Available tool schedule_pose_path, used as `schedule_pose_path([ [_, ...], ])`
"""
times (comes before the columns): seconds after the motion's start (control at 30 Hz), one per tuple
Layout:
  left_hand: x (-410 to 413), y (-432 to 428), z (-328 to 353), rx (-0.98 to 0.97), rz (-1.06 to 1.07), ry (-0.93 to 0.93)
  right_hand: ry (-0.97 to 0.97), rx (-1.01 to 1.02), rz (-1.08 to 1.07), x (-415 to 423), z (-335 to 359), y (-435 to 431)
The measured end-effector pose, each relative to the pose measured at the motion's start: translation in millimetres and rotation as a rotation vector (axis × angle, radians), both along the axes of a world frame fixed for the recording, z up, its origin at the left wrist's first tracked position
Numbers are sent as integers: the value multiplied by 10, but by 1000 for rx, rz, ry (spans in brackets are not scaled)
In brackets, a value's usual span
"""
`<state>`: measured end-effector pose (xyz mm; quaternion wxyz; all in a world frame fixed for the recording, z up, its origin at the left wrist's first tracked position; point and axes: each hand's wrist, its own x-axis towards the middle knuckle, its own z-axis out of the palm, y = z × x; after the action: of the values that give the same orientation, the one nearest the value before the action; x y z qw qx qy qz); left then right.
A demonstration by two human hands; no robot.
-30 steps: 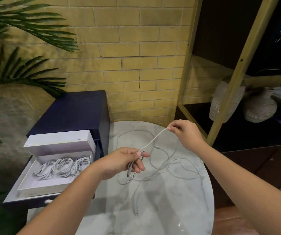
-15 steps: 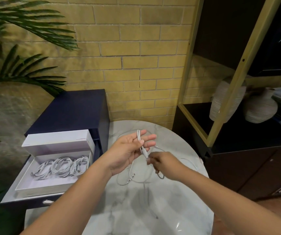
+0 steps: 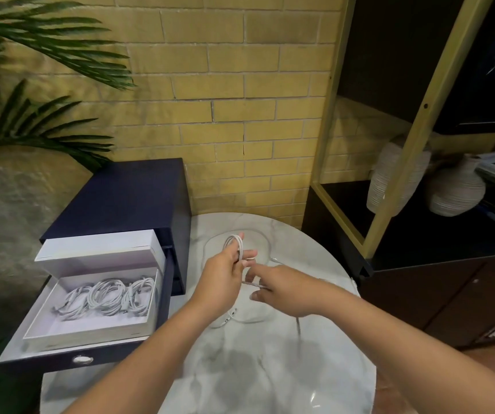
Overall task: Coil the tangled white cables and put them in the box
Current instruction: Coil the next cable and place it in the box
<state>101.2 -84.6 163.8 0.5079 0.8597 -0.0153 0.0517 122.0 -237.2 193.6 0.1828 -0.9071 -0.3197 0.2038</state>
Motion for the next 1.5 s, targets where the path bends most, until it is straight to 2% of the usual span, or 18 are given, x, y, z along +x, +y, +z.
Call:
schedule_pose_path([
  [0.1, 11, 47, -25, 185, -11, -47, -12, -10, -42, 67, 71, -61],
  [0.2, 35, 141, -67, 243, -11, -2, -100, -12, -43, 128, 144, -144],
  [0.5, -111, 98, 23, 126, -218, 189, -426, 131, 57, 256, 224, -187],
  [0.57, -123, 116, 26, 141, -248, 168, -462, 137, 60, 302, 217, -196],
  [0.67, -151, 117, 37, 62, -200, 111, -465, 199, 57, 354, 251, -214],
  [0.8, -188, 85, 59, -154, -139, 130, -434, 278, 38, 426, 265, -234],
  [0.97, -214, 131, 162, -334, -69, 186, -422, 389, -103, 553, 156, -357],
  [1.1, -221, 100, 275, -472, -99, 259, -350, 350, -170, 557, 29, -354],
  [1.2, -216, 75, 340, -753, -146, 323, -279, 284, -198, 522, -120, -292],
  [1.27, -209, 57, 378, -870, -207, 337, -176, 254, -207, 469, -227, -259],
  [1.37, -203, 4, 429, -934, -248, 317, -52, 226, -180, 324, -354, -180],
  [1.5, -165, 1, 392, -855, -197, 269, 99, 175, -95, 88, -384, -42],
])
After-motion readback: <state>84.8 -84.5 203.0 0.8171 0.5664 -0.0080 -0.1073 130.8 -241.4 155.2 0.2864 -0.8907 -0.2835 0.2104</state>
